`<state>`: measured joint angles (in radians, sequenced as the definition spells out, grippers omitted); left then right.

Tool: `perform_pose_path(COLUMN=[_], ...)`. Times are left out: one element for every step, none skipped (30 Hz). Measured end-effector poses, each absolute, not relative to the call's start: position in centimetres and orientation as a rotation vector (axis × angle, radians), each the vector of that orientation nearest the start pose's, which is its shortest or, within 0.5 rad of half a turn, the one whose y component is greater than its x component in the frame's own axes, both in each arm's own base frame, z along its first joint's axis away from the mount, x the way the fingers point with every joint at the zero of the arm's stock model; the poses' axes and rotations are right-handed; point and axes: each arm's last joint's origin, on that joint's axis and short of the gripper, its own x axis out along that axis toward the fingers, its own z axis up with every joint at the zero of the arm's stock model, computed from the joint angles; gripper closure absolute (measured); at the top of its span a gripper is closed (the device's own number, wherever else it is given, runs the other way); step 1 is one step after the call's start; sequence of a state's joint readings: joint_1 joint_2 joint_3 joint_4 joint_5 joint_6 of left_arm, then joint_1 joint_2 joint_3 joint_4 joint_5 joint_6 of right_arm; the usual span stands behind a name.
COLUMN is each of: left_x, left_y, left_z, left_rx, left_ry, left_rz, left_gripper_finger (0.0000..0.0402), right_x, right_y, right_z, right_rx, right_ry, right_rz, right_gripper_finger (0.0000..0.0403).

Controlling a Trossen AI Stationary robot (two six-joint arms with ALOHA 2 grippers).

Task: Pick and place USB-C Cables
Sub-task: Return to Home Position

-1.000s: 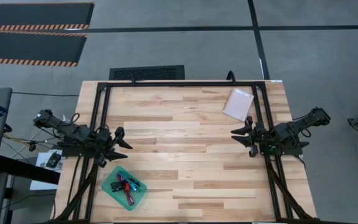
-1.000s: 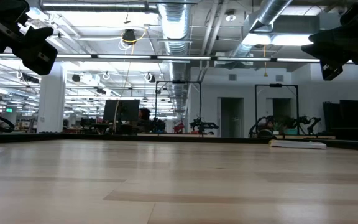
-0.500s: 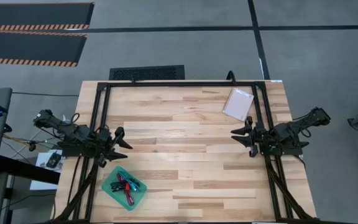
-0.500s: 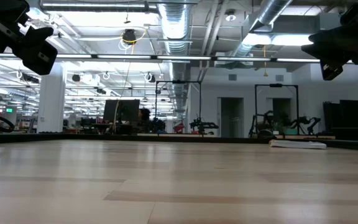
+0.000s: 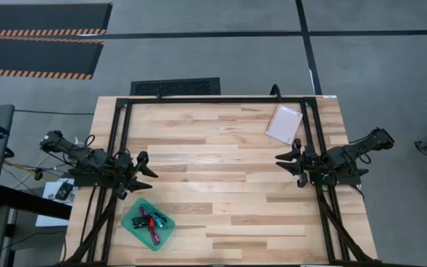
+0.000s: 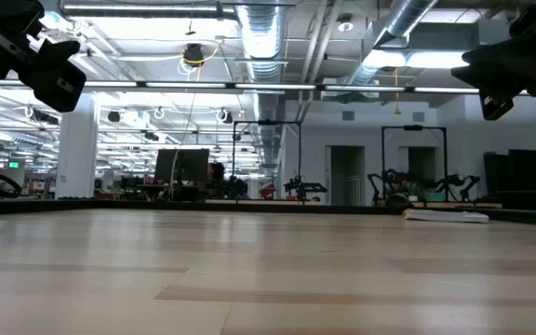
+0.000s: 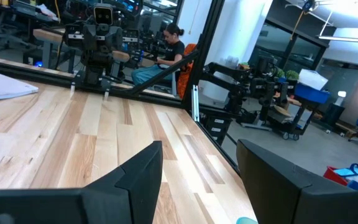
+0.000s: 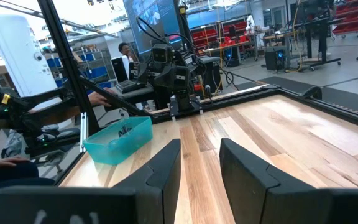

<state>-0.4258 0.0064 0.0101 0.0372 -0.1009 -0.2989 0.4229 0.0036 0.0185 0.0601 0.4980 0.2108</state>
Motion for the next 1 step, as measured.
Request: perform_pose_path(left_x=[8.98], left_y=[-3.75], left_z=[17.0], left_rx=[-0.307], left_ry=[0.01], left_rz=[-0.328], left_gripper_finger=[0.0207], right_x=[9.05], right_y=[2.56], right_z=[17.51], right_rx=[0.244], right_ry=[-0.075], right_rz=[-0.068], right_gripper_finger=[0.0266])
